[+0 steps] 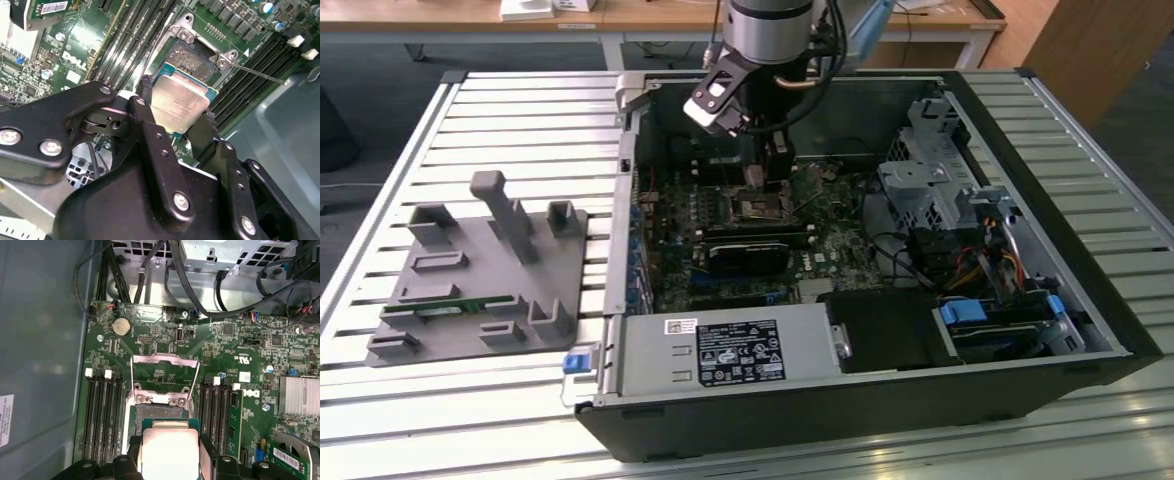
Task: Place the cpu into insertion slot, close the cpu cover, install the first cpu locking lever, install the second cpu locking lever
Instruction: 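Place the cpu into insertion slot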
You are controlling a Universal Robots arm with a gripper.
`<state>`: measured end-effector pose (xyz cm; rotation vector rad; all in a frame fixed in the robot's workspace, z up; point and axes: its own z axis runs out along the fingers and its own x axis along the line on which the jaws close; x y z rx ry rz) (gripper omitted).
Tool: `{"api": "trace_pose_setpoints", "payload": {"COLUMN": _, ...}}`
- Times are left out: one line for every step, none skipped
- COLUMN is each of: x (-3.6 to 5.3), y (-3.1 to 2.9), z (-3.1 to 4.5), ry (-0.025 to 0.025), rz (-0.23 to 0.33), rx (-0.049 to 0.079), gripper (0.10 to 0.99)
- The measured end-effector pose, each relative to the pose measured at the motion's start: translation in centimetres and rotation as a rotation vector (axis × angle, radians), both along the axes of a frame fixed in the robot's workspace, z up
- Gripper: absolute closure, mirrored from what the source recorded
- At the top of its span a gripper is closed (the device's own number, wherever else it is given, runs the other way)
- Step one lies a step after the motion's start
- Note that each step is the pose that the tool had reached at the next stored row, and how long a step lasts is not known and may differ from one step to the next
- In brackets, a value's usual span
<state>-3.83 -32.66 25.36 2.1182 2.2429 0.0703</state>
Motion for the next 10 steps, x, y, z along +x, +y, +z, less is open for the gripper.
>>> {"api": "trace_pose_setpoints", "payload": {"x": 0.01, "y": 0.04, "z": -0.18, "ry": 0.0000, "rz": -0.001, "rx": 0.000, "gripper": 0.549}}
{"api": "trace_pose_setpoints", "payload": {"x": 0.00, "y": 0.11, "z": -0.36, "ry": -0.0001, "rz": -0.003, "rx": 0.000, "gripper": 0.549}}
{"api": "trace_pose_setpoints", "payload": {"x": 0.00, "y": 0.19, "z": -0.54, "ry": 0.0000, "rz": -0.004, "rx": 0.000, "gripper": 0.549}}
{"api": "trace_pose_setpoints", "payload": {"x": 0.01, "y": 0.30, "z": -0.72, "ry": 0.0000, "rz": -0.005, "rx": 0.000, "gripper": 0.549}}
{"api": "trace_pose_setpoints", "payload": {"x": 0.01, "y": 0.38, "z": -0.90, "ry": -0.0001, "rz": -0.005, "rx": 0.000, "gripper": 0.549}}
{"api": "trace_pose_setpoints", "payload": {"x": 0.01, "y": 0.48, "z": -1.08, "ry": -0.0001, "rz": -0.005, "rx": 0.000, "gripper": 0.549}}
{"api": "trace_pose_setpoints", "payload": {"x": 0.01, "y": 0.58, "z": -1.26, "ry": -0.0001, "rz": -0.005, "rx": 0.000, "gripper": 0.549}}
{"api": "trace_pose_setpoints", "payload": {"x": 0.01, "y": 0.67, "z": -1.45, "ry": -0.0001, "rz": -0.006, "rx": 0.000, "gripper": 0.549}}
{"api": "trace_pose_setpoints", "payload": {"x": 0.00, "y": 0.71, "z": -1.63, "ry": 0.0000, "rz": -0.007, "rx": 0.000, "gripper": 0.549}}
{"api": "trace_pose_setpoints", "payload": {"x": 0.01, "y": 0.73, "z": -1.81, "ry": 0.0000, "rz": -0.008, "rx": 0.000, "gripper": 0.549}}
